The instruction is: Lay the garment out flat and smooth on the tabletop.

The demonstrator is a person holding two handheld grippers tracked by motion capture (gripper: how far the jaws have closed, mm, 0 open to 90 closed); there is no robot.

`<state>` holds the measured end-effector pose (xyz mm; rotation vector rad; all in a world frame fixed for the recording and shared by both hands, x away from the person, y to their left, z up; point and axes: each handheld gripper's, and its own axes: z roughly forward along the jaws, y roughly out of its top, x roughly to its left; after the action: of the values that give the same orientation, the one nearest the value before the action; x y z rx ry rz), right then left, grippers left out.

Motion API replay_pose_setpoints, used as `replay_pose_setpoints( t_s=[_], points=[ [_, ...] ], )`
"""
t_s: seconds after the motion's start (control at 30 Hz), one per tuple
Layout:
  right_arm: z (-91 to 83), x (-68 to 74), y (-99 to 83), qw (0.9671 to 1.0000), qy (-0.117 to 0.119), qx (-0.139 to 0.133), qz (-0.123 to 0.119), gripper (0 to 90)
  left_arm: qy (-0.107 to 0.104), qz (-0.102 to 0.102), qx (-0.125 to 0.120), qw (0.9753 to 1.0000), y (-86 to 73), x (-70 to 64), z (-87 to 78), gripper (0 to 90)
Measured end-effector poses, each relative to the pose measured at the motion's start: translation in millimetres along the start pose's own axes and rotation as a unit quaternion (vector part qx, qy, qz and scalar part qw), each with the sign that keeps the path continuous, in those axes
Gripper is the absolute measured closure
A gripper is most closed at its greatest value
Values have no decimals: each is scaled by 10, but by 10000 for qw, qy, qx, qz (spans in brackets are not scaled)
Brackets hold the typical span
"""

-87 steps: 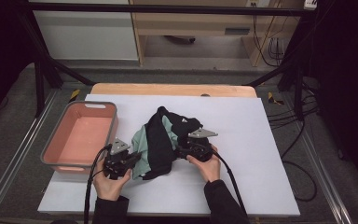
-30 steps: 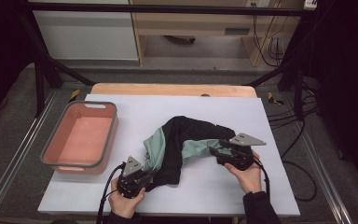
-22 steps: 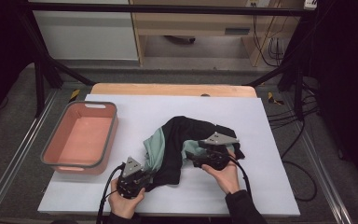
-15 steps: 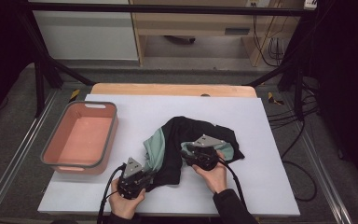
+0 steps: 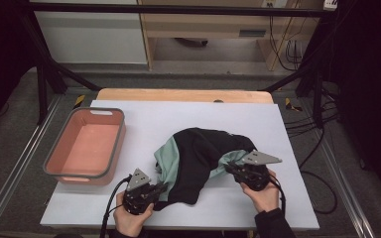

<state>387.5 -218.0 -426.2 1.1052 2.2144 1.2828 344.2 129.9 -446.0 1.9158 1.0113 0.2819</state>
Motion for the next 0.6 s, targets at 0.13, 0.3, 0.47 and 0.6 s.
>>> replay_pose_setpoints(
  t_s=[0.13,0.3,0.47,0.6],
  points=[
    [-126,-128,-190,9996,-82,233,125,845,-42,139,-24,9999,43,-100,35,755],
    [-22,-218,-394,9963,-297,801,137,844,228,118,-65,9997,148,-39,18,437],
    [6,-225,-391,9966,-278,773,76,810,405,-34,-108,9991,403,210,-68,319],
    [-54,-203,-326,9987,-185,475,25,740,572,-61,2,9983,623,457,-38,247]
  ],
)
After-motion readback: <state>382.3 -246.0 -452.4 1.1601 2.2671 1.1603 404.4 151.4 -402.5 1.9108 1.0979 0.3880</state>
